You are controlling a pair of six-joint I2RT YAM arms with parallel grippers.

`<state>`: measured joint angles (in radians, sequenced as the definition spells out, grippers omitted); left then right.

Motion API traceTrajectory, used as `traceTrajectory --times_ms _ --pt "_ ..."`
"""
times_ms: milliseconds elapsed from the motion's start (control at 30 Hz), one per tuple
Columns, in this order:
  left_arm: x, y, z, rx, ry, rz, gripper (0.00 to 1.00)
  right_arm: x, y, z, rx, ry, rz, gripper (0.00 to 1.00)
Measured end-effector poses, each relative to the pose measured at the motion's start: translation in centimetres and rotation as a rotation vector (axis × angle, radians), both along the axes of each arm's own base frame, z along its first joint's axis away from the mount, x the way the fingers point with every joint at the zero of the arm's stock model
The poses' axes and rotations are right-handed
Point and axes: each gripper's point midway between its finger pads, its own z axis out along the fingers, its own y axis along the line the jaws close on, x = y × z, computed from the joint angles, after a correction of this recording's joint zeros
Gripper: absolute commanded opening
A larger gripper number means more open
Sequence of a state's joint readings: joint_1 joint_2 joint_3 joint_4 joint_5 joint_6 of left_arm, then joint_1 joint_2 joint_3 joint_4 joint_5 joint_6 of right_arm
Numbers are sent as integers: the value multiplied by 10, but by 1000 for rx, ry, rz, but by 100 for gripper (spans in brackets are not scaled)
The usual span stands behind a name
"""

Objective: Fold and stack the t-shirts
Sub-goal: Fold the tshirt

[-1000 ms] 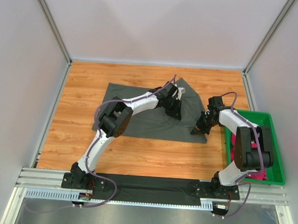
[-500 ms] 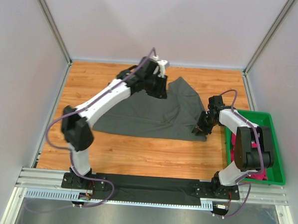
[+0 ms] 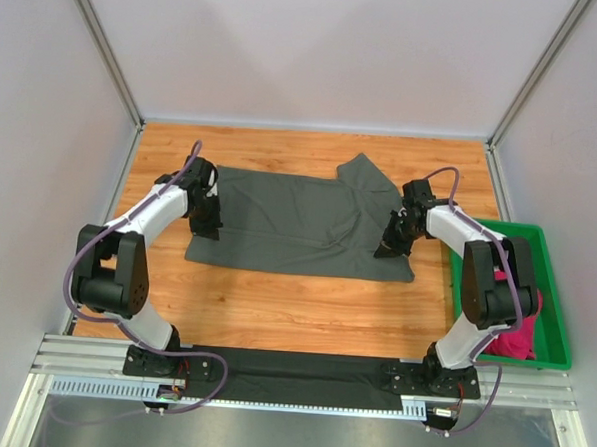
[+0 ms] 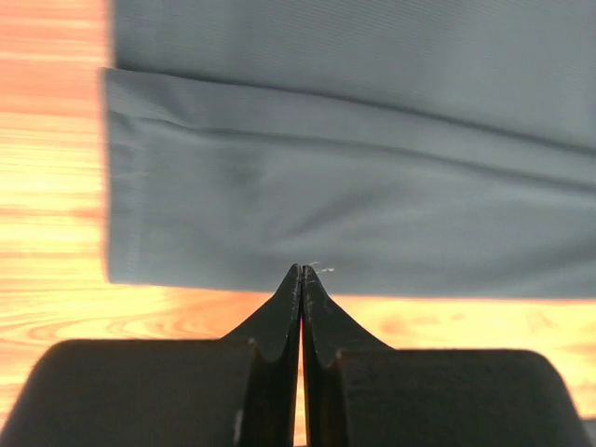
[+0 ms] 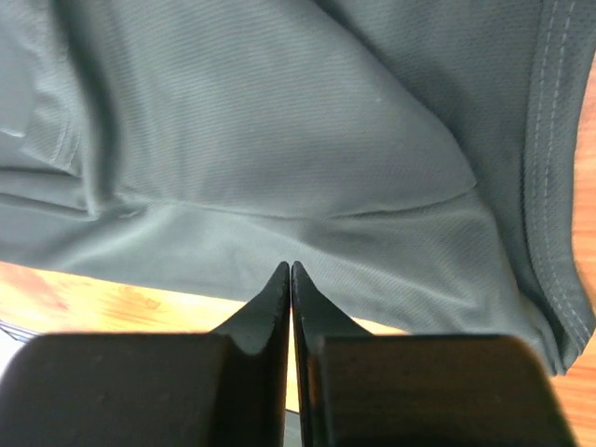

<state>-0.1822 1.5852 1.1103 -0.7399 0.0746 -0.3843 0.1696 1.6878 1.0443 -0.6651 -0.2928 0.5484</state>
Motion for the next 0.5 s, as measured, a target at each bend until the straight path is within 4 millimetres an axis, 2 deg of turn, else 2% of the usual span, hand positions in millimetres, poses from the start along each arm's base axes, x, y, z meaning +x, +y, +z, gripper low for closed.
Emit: traceTrajectory --times_ms 133,233,500 --pt "4 27 -22 25 62 94 0 -2 -1 -8 -6 24 -2 0" --pt "2 39 -33 37 99 153 0 -2 -1 -12 -9 34 -2 1" --pt "-8 47 -59 66 187 247 0 -4 -3 -27 -24 62 -9 0"
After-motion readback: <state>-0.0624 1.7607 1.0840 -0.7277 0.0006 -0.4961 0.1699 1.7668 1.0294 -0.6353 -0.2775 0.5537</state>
